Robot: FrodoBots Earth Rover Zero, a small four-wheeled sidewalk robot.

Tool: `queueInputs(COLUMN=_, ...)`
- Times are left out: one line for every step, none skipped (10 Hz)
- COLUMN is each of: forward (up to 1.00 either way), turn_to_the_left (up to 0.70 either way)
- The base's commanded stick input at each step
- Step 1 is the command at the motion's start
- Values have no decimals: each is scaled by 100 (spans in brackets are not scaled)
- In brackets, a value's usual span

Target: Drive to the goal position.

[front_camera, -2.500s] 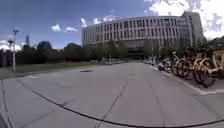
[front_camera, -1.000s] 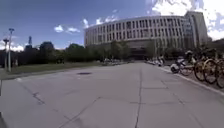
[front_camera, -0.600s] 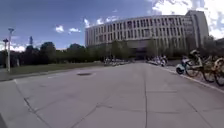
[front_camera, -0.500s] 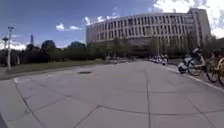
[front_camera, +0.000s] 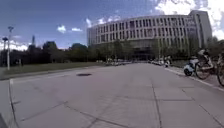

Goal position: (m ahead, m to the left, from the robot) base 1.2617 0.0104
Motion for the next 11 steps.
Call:
queueInputs(forward=70, turn_to_the_left=1)
queueInputs(forward=70, turn_to_the_left=1)
queueInputs(forward=70, turn_to_the_left=1)
queueInputs(forward=70, turn_to_the_left=1)
queueInputs(forward=70, turn_to_the_left=1)
queueInputs(forward=70, turn_to_the_left=1)
queueInputs(forward=70, turn_to_the_left=1)
queueInputs(forward=70, turn_to_the_left=1)
queueInputs(forward=70, turn_to_the_left=1)
queueInputs(forward=70, turn_to_the_left=1)
queueInputs(forward=70, turn_to_the_left=1)
